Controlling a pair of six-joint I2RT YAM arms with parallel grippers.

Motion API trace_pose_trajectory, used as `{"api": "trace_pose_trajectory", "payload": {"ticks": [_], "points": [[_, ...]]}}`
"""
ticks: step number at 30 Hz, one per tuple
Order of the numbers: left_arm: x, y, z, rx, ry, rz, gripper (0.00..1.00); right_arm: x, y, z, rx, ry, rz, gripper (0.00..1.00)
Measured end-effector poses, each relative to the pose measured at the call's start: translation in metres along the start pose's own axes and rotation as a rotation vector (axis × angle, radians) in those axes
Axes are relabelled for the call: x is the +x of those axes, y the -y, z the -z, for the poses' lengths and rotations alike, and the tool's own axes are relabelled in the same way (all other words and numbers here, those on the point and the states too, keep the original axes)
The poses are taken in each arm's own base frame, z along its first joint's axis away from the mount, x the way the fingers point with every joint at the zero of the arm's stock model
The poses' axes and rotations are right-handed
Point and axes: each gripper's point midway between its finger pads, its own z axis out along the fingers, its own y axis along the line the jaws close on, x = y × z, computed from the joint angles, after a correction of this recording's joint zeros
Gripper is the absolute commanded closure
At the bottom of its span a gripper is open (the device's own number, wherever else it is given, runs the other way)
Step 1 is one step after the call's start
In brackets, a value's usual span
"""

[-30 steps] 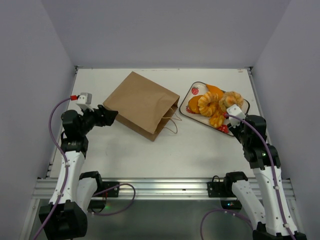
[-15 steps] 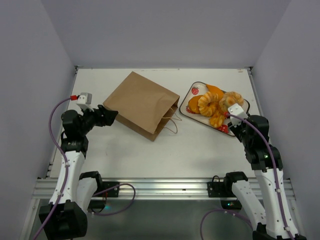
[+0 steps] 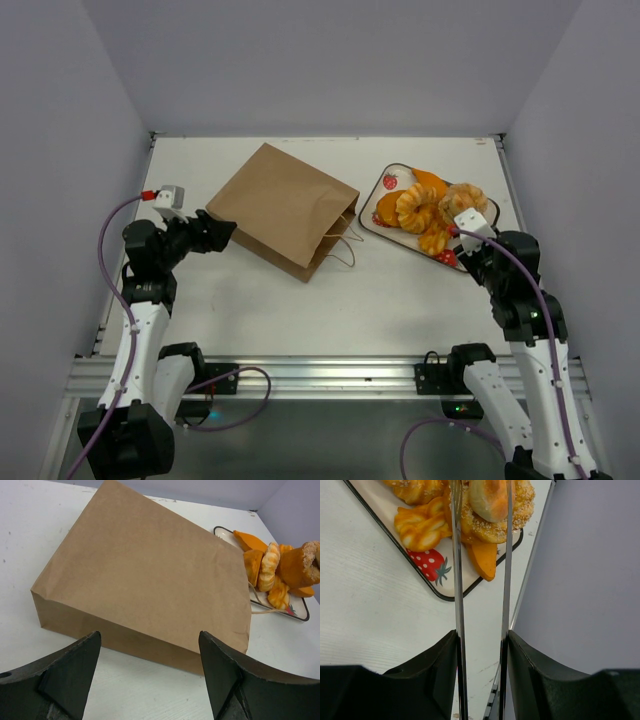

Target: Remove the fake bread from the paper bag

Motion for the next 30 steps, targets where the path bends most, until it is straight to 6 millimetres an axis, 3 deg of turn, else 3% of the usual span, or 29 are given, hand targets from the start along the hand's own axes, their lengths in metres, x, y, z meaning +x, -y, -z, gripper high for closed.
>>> {"api": "trace_pose_trajectory", "payload": {"ticks": [14, 19, 25, 30], "points": [[0.003, 0.013, -0.001, 0.051, -0.012, -0.023, 0.17, -0.013, -0.011, 0.007, -0.078, 0.054, -0.025, 0.56], [0.005, 0.04, 0.0, 0.137, -0.016, -0.08, 0.18, -0.026, -0.028, 0.008, -0.18, 0.111, -0.051, 0.57], [0.007, 0.071, 0.004, 0.235, -0.008, -0.144, 0.18, -0.042, -0.063, 0.001, -0.385, 0.155, -0.095, 0.58], [0.014, 0.107, -0.005, 0.309, -0.066, -0.178, 0.18, -0.046, -0.083, -0.007, -0.512, 0.141, -0.119, 0.58]]}}
